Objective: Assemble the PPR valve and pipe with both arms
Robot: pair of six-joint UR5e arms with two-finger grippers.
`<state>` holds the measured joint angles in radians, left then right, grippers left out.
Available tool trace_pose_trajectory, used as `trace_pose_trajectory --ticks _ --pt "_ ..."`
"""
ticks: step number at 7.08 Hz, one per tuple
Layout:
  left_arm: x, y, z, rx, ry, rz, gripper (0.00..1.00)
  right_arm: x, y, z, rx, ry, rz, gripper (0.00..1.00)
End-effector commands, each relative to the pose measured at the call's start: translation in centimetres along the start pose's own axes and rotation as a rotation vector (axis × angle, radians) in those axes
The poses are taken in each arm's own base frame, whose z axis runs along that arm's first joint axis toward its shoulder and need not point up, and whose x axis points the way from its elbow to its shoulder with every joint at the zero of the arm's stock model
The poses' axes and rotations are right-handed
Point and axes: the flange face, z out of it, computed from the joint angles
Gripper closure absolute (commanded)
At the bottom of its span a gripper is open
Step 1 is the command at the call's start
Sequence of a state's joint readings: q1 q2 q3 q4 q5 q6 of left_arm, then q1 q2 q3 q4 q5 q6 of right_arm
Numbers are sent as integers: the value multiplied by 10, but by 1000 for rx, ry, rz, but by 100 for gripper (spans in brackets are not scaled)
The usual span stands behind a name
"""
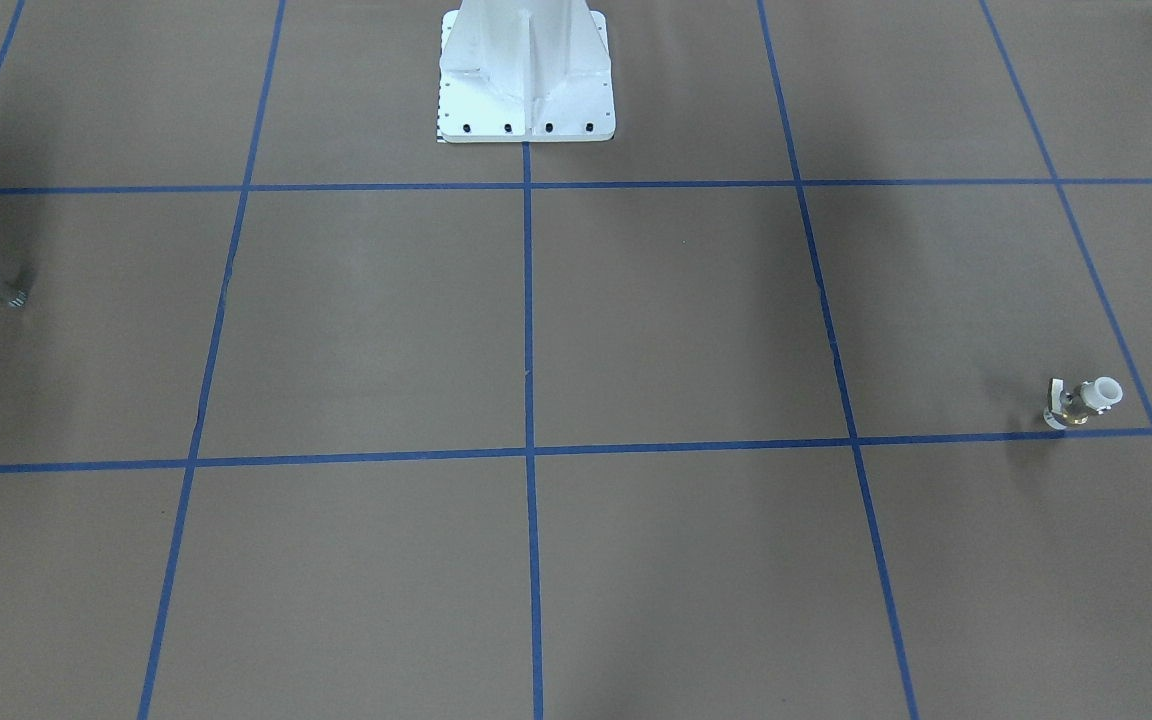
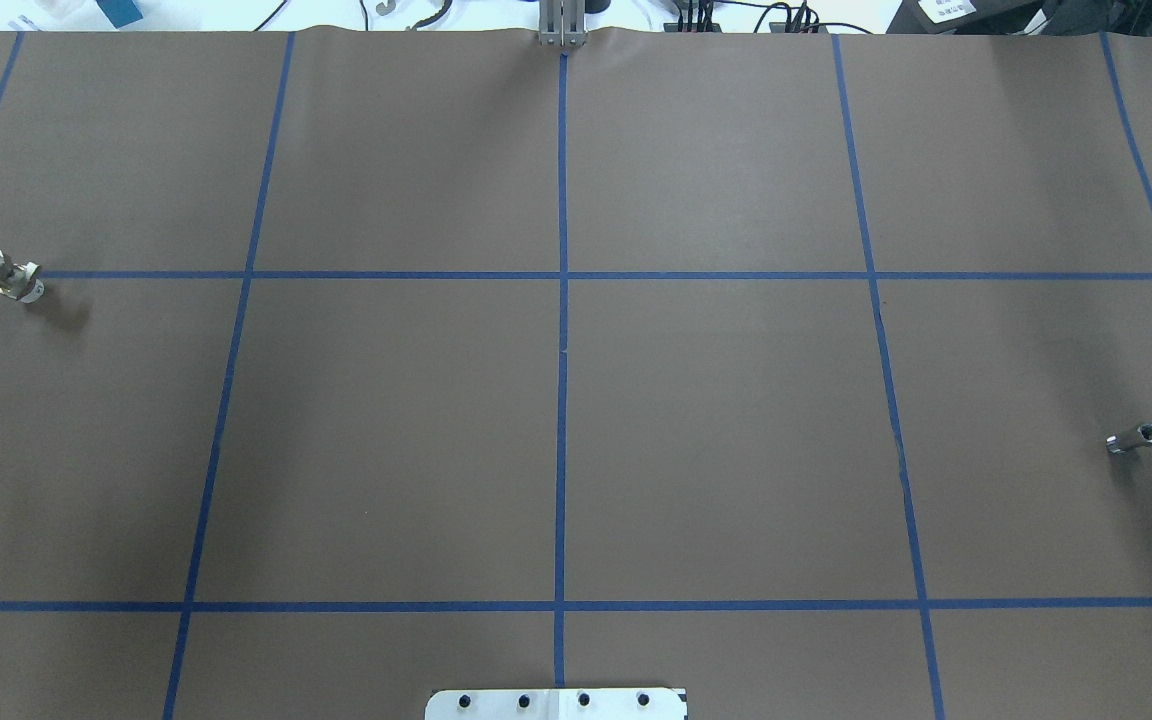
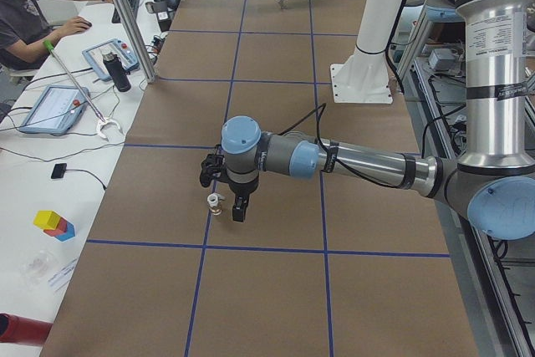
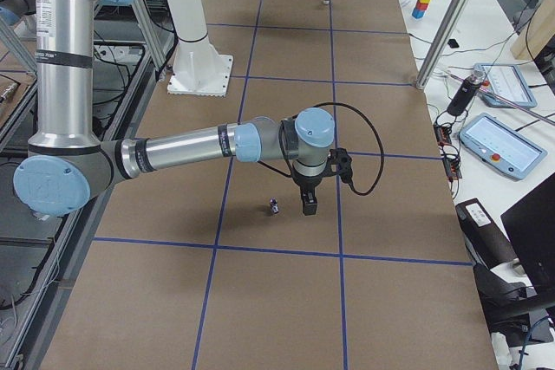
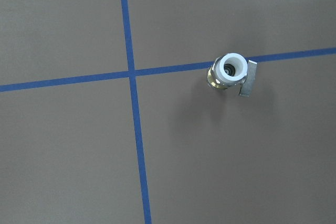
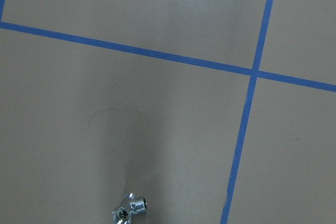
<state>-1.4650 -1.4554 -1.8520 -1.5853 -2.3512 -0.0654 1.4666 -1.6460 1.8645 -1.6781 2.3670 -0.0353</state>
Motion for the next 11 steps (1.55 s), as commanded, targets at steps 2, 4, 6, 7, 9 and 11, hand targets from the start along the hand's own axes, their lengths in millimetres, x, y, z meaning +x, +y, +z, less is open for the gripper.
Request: trace_pose_trajectory --ticks 2,4,6,7,9,11 --pt "4 1 -8 -38 -3 -34 0 0 0 0 1 0 -3 0" --pt "-1 5 -10 -39 -36 95 0 0 0 0 1 0 -2 1" --pt "-9 18 -2 -67 -32 88 0 -1 0 0 1 -1 0 0" --pt "-11 26 0 -72 -26 82 0 -1 0 0 -1 -2 0 1" --pt "-13 35 8 -88 34 61 0 -1 0 0 -1 -2 0 1" --pt "-7 39 8 -86 132 44 0 -1 0 0 0 -2 -1 0"
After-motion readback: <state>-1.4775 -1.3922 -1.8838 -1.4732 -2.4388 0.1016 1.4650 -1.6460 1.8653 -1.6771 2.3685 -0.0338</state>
